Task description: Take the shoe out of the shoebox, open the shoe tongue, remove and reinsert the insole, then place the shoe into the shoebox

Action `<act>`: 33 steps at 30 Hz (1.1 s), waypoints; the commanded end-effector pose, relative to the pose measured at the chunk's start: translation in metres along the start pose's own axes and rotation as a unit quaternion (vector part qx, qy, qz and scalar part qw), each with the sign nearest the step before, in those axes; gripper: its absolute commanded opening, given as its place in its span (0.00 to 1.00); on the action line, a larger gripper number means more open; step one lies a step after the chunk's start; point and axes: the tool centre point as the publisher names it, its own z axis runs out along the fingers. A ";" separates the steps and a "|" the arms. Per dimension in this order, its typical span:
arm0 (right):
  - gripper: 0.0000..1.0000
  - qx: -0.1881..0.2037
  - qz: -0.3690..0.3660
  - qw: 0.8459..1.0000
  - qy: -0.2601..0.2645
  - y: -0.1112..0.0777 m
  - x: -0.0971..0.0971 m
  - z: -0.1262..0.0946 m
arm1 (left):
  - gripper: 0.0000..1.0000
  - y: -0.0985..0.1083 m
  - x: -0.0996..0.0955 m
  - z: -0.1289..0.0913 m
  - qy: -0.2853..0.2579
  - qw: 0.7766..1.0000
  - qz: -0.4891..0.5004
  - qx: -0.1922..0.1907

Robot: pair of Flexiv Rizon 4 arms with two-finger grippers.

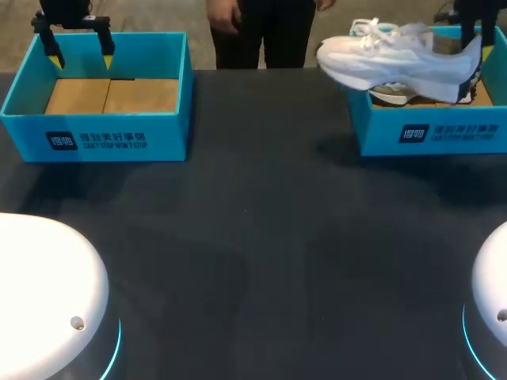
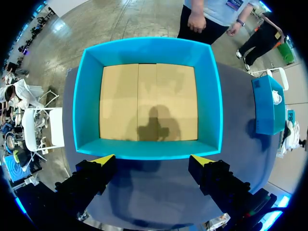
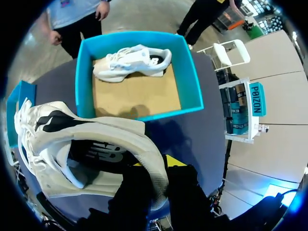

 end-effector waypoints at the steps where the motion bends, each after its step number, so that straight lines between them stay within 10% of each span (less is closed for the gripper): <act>1: 0.00 -0.028 -0.004 1.000 -0.010 -0.039 0.017 -0.008 | 1.00 0.000 0.000 0.000 0.000 1.000 0.000 0.000; 33: 0.00 -0.022 -0.038 0.999 -0.013 -0.199 0.159 -0.020 | 1.00 0.000 0.000 0.000 0.000 1.000 0.000 0.000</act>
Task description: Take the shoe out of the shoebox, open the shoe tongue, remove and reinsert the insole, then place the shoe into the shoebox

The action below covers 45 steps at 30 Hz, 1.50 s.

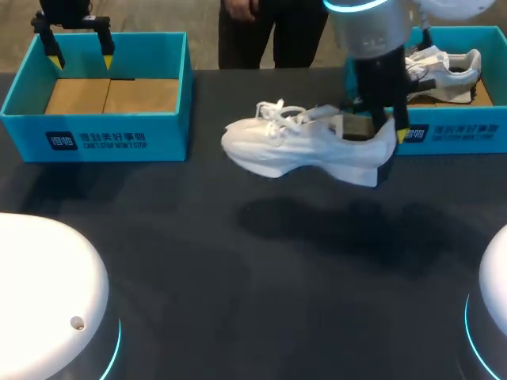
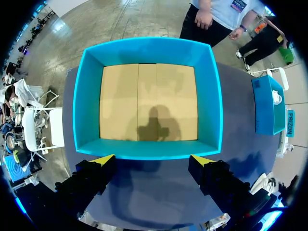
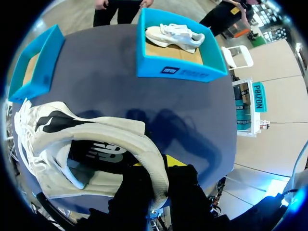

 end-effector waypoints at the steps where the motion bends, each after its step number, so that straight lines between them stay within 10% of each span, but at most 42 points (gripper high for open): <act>1: 0.00 0.000 0.003 1.000 -0.009 -0.007 0.019 0.000 | 1.00 0.000 0.000 0.000 0.000 1.000 0.000 0.000; 17: 0.00 -0.005 0.009 1.000 0.003 -0.028 0.051 0.021 | 1.00 0.000 0.000 0.000 0.000 1.000 0.000 0.000; 45: 0.00 0.011 0.027 0.999 -0.031 -0.021 0.084 0.153 | 1.00 0.000 0.000 0.000 0.000 1.000 0.000 0.000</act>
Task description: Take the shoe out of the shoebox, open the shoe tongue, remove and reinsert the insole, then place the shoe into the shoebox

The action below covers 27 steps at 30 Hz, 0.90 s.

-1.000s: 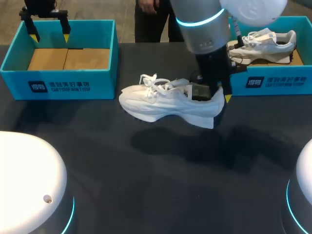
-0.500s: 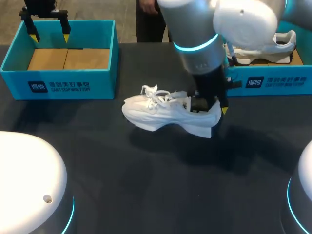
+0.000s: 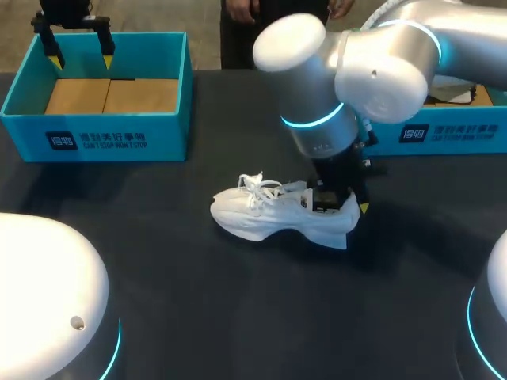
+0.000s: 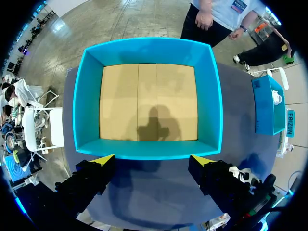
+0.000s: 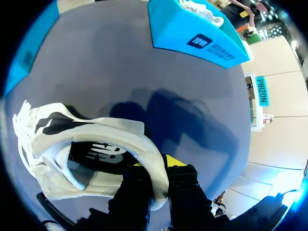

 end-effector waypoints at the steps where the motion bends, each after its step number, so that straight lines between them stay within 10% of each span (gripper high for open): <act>1: 0.00 0.003 0.006 1.000 0.003 0.003 0.011 0.013 | 1.00 0.000 0.000 0.000 0.000 1.000 0.000 0.000; 15: 0.03 0.002 0.008 1.000 0.017 0.002 0.013 0.029 | 1.00 0.000 0.000 0.000 0.000 1.000 0.000 0.000; 17: 0.33 0.003 0.007 1.000 0.019 0.002 0.013 0.029 | 1.00 0.000 0.000 0.000 0.000 1.000 0.000 0.000; 24: 0.50 -0.009 -0.010 1.000 0.028 -0.001 0.010 0.013 | 1.00 0.000 0.000 0.000 0.000 1.000 0.000 0.000; 27: 0.93 -0.024 -0.028 0.998 0.042 -0.002 0.005 -0.002 | 1.00 0.000 0.000 0.000 0.000 1.000 0.000 0.000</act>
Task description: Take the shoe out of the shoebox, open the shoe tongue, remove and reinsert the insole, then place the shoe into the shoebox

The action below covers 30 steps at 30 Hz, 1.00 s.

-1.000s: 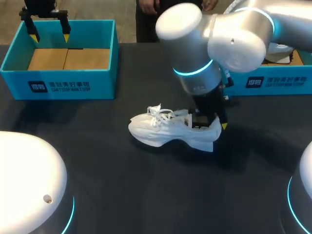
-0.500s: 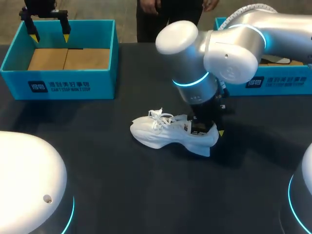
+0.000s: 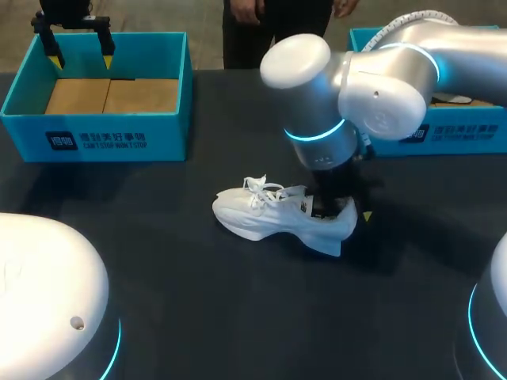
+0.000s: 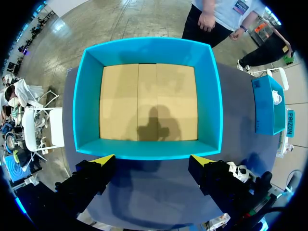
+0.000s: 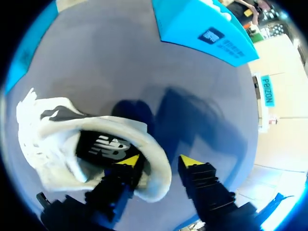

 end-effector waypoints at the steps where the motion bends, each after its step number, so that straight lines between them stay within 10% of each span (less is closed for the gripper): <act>1: 1.00 -0.022 -0.022 0.999 0.017 -0.005 -0.012 -0.026 | 1.00 0.000 0.000 0.000 0.000 1.000 0.000 0.000; 12: 1.00 -0.125 -0.230 0.960 0.103 0.011 -0.026 -0.074 | 1.00 0.000 0.000 0.000 0.000 1.000 0.000 0.000; 30: 1.00 -0.258 -0.668 0.681 0.153 0.037 -0.061 -0.090 | 1.00 0.000 0.000 0.000 0.000 1.000 0.000 0.000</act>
